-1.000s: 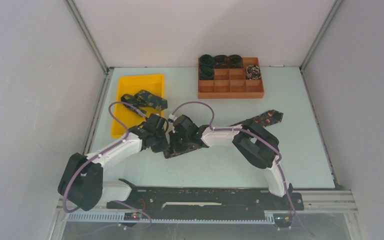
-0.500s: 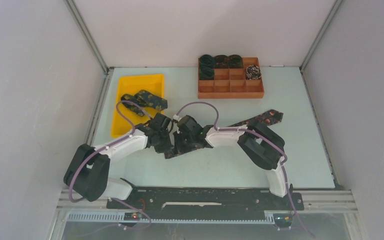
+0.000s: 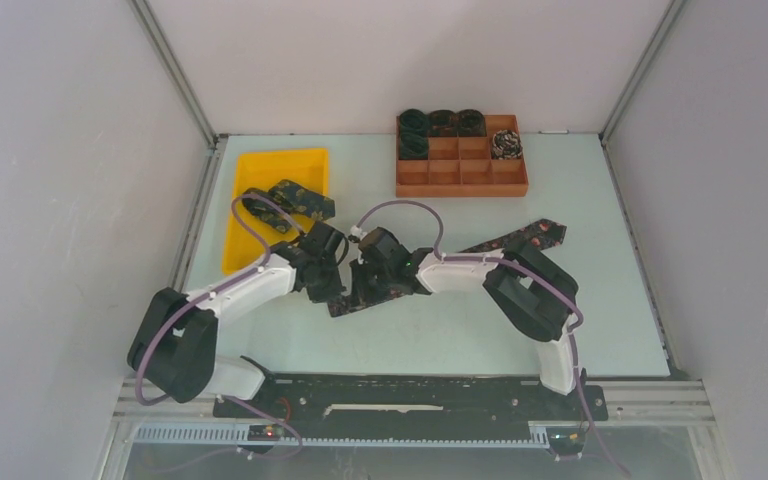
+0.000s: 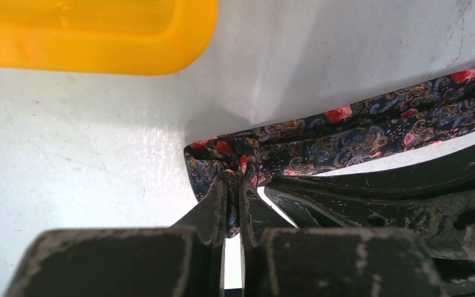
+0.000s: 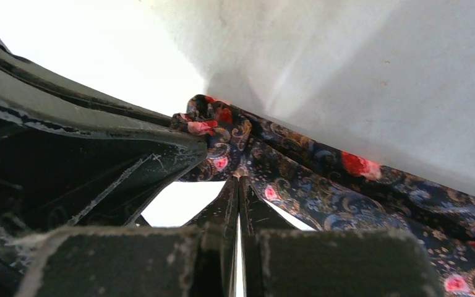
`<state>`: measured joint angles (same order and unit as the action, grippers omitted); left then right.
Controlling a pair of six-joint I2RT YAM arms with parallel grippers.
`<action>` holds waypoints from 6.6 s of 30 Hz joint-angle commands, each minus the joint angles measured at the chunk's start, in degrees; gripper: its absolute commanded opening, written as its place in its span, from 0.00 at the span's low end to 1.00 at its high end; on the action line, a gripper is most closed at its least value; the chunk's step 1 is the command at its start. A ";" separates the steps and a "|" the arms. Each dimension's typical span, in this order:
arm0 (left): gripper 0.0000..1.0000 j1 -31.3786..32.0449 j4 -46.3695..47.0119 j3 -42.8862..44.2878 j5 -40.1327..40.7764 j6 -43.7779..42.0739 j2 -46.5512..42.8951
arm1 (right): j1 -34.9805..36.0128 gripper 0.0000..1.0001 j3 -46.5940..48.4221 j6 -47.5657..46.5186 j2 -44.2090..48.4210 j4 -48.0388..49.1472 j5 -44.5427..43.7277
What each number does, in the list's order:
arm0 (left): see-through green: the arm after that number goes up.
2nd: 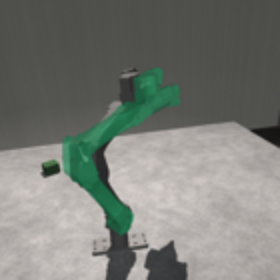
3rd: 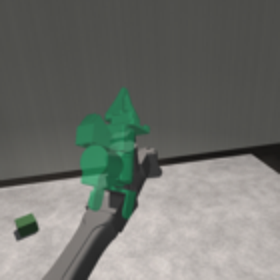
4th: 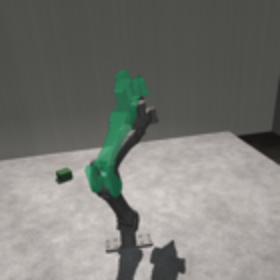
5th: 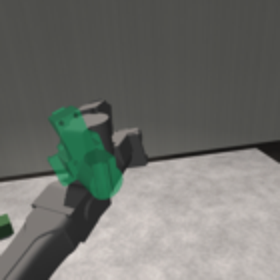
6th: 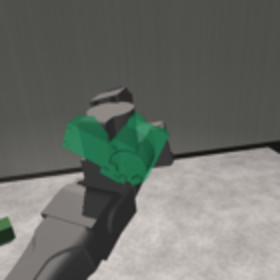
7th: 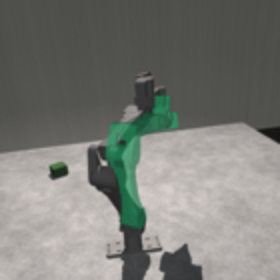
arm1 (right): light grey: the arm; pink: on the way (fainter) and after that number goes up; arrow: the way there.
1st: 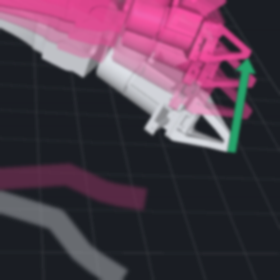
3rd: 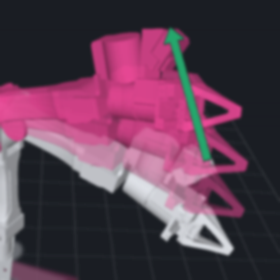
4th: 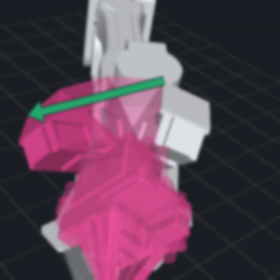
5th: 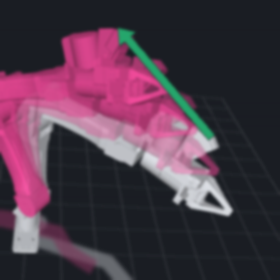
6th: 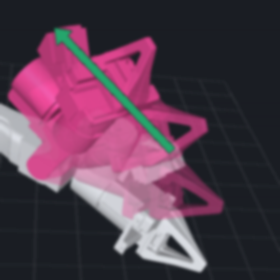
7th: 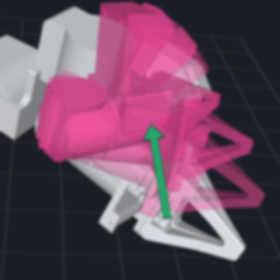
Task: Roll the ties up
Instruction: Roll the tie at the center of the board.
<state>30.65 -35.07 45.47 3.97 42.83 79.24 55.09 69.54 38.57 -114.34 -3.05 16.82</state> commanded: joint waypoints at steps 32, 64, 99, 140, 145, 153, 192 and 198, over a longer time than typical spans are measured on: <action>0.00 0.44 -6.16 2.10 5.05 -2.38 -0.18 | 0.09 0.00 4.44 0.31 -1.50 1.99 4.62; 0.00 6.40 -10.23 11.33 8.51 0.41 8.34 | -4.11 0.00 -7.88 0.19 6.47 6.06 3.15; 0.00 5.47 -18.38 9.58 18.21 1.14 4.75 | -3.19 0.00 -1.14 4.55 -1.81 14.77 14.68; 0.00 5.51 -24.45 15.44 14.03 -5.02 8.53 | -3.18 0.00 2.15 14.19 -14.67 37.55 28.27; 0.01 5.60 -24.81 16.91 13.12 -5.47 10.76 | -3.78 0.00 1.65 12.85 -13.61 35.41 28.75; 0.01 6.92 -25.61 18.84 12.37 -4.51 14.90 | -5.61 0.00 -1.85 9.66 -8.39 31.46 28.24; 0.39 10.59 -6.35 13.85 2.05 1.70 10.99 | -12.32 0.00 -18.56 4.55 9.25 23.18 24.20; 0.31 9.56 -1.44 9.56 2.12 2.45 6.93 | -11.14 0.00 -18.56 6.21 9.28 24.70 22.78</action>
<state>41.06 -42.19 57.10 6.98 43.75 91.07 43.05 51.22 44.12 -107.33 20.18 41.28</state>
